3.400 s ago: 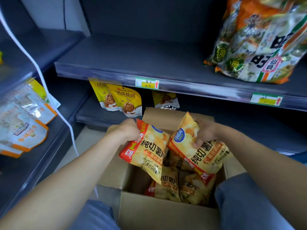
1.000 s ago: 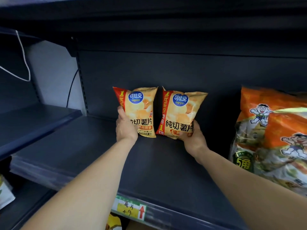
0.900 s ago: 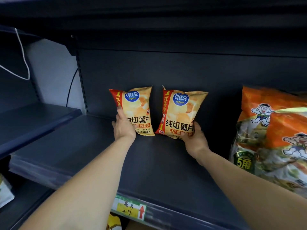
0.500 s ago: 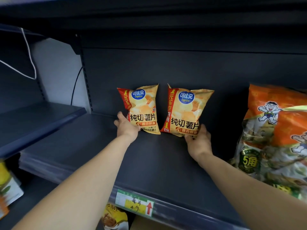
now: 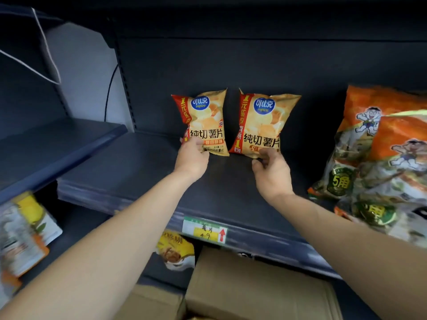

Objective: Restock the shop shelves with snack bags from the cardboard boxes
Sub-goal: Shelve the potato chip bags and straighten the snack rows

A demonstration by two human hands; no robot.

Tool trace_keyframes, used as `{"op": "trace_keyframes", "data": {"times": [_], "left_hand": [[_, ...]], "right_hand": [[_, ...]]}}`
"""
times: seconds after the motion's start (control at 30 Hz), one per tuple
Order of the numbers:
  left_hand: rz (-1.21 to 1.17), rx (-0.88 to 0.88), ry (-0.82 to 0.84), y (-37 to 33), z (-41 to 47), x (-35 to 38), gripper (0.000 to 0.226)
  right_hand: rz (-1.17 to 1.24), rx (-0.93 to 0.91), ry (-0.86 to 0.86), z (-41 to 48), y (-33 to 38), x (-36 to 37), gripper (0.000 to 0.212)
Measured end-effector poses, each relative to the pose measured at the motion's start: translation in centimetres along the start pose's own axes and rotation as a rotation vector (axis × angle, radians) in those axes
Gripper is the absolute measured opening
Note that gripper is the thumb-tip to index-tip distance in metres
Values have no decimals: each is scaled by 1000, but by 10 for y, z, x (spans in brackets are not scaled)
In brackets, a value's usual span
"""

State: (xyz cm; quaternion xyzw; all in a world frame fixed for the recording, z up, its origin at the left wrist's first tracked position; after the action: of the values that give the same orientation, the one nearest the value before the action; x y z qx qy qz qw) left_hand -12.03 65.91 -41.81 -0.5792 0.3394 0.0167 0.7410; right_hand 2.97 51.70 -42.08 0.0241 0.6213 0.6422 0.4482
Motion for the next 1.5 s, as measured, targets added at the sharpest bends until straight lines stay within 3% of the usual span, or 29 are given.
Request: {"op": "trace_keyframes", "data": {"times": [0.17, 0.37, 0.53, 0.7, 0.87, 1.0, 1.07, 1.17, 1.3, 1.4, 1.5], "left_hand": [[40, 77, 117, -8, -79, -6, 25], [130, 35, 372, 40, -199, 12, 17], [358, -217, 692, 137, -270, 65, 26], [390, -442, 701, 201, -292, 93, 33], [119, -635, 593, 236, -302, 116, 37], [-171, -793, 496, 251, -310, 137, 65], [-270, -828, 473, 259, -311, 146, 80], [-306, -836, 420, 268, -307, 153, 90], [-254, -819, 400, 270, -299, 158, 93], [-207, -830, 383, 271, -293, 161, 101], [-181, -841, 373, 273, -291, 163, 100]], "right_hand": [[-27, -61, 105, -59, 19, 9, 27], [-52, -72, 251, -176, 9, 28, 19], [-317, 280, 639, -256, -81, 67, 20], [-695, 568, 893, -293, -158, 72, 31], [-649, 790, 855, -316, -217, 69, 38], [-278, 1026, 666, -329, -256, 57, 30], [-90, 1127, 558, -335, -277, 54, 12], [178, 1233, 527, -345, -299, 69, 24], [345, 1293, 441, -351, -330, 79, 20], [375, 1293, 244, -352, -346, 74, 58], [396, 1291, 176, -353, -350, 75, 68]]}}
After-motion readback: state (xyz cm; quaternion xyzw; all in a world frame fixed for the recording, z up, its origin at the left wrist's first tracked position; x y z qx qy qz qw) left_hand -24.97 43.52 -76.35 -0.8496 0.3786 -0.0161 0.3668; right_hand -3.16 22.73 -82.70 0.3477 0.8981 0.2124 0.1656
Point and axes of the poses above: each hand's wrist, its own z-axis towards the middle knuckle, its own x-axis out of the palm, y = z × x, the point moved 7 cm from there along z, towards the middle knuckle, and after that the axes turned 11 degrees about y, right-handed, at the moved point
